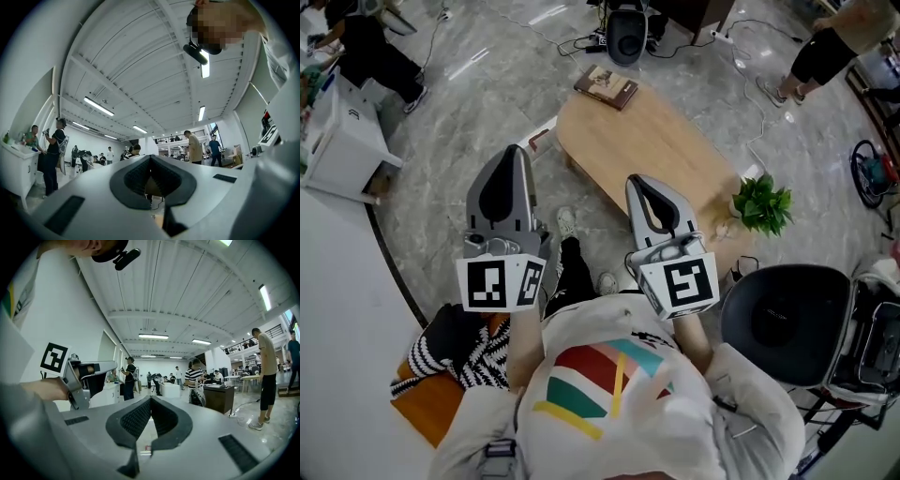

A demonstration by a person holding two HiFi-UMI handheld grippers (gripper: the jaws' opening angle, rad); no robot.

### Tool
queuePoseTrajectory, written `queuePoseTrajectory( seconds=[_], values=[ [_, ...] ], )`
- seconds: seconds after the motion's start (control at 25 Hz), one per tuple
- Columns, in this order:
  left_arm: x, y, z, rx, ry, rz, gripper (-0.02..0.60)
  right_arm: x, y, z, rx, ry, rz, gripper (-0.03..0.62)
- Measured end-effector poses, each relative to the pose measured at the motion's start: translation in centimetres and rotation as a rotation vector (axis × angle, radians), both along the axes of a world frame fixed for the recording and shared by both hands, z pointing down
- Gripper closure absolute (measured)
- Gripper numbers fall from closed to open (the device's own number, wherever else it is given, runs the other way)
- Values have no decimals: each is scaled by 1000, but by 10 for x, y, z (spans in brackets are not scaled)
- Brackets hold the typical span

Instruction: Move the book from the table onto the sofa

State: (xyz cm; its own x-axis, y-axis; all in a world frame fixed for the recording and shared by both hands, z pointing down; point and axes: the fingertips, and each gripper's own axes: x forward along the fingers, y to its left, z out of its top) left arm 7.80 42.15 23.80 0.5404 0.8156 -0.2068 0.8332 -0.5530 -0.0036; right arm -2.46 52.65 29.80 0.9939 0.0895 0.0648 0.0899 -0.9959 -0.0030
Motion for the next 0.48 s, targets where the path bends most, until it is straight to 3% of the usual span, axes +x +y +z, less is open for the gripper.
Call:
queuePoseTrajectory(
  seconds=[0.24,0.48],
  values=[
    [40,30,10,24,-1,44,574,40,24,13,50,-24,27,580],
    [120,49,17,-6,-13,73,574,121,36,17,30,-27,21,580]
  ],
)
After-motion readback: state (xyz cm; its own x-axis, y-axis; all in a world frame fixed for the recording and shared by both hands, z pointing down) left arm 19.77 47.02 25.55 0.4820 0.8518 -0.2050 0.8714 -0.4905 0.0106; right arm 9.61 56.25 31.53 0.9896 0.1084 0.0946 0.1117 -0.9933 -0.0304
